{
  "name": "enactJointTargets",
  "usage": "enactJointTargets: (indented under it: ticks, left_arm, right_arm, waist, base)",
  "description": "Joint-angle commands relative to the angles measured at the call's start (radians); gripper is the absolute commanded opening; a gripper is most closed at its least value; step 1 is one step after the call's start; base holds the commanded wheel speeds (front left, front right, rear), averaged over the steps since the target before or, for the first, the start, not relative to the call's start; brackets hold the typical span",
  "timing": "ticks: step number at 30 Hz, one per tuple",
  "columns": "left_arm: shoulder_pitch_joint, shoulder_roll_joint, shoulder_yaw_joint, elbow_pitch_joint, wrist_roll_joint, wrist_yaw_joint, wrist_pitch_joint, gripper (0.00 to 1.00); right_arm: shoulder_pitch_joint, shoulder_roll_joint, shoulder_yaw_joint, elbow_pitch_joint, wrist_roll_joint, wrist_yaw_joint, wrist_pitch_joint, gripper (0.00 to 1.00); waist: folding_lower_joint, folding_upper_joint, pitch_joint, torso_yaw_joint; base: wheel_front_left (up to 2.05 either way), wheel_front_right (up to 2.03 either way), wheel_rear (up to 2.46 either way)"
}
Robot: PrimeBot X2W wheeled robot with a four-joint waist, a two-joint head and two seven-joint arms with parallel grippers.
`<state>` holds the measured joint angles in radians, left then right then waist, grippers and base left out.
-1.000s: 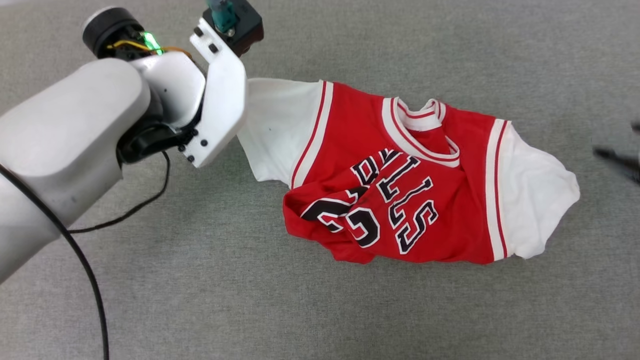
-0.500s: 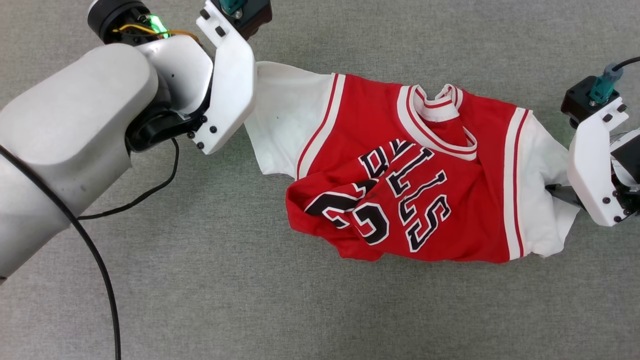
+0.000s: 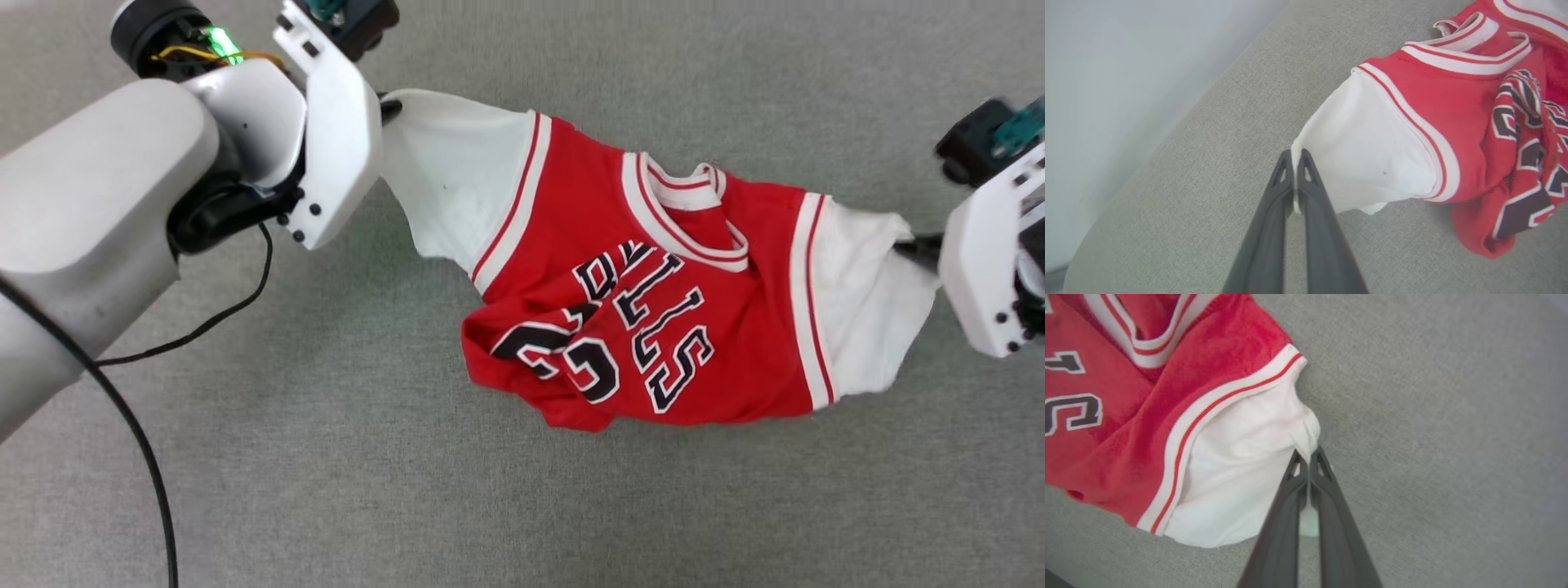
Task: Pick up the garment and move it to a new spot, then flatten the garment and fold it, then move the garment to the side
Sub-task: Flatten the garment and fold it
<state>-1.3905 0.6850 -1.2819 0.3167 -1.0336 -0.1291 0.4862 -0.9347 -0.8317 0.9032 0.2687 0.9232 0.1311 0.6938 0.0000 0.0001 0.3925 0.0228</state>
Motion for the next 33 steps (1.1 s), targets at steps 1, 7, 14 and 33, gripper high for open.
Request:
enactJointTargets:
  ticks: [1,7,14,33]
  left_arm:
    - [0.002,0.017,0.002,-0.01,0.0,0.0,-0.026,0.0]
    - [-0.025,0.069,0.009,-0.047,0.022,0.0,-0.129,0.0]
    - [-0.082,0.114,0.052,-0.093,0.027,0.002,-0.205,0.0]
    - [-0.405,-0.022,0.209,0.144,0.165,0.045,-0.436,0.0]
  right_arm:
    - [-0.022,-0.03,0.009,-0.023,-0.005,-0.001,-0.037,0.0]
    - [-0.059,-0.112,0.033,-0.116,-0.004,-0.001,-0.176,0.0]
    - [-0.138,-0.161,-0.002,-0.157,-0.015,-0.001,-0.303,0.0]
    - [-0.64,-0.005,-0.074,0.105,-0.231,-0.001,-0.356,0.0]
  waist:
    - [0.0,-0.0001,-0.053,-0.003]
    - [0.0,-0.0001,-0.14,0.001]
    - [0.0,-0.0001,-0.192,0.005]
    - [0.0,-0.0001,-0.026,0.022]
  base:
    - [0.0,0.0,0.0]
    - [0.0,0.0,0.0]
    - [0.0,0.0,0.0]
    - [0.0,0.0,0.0]
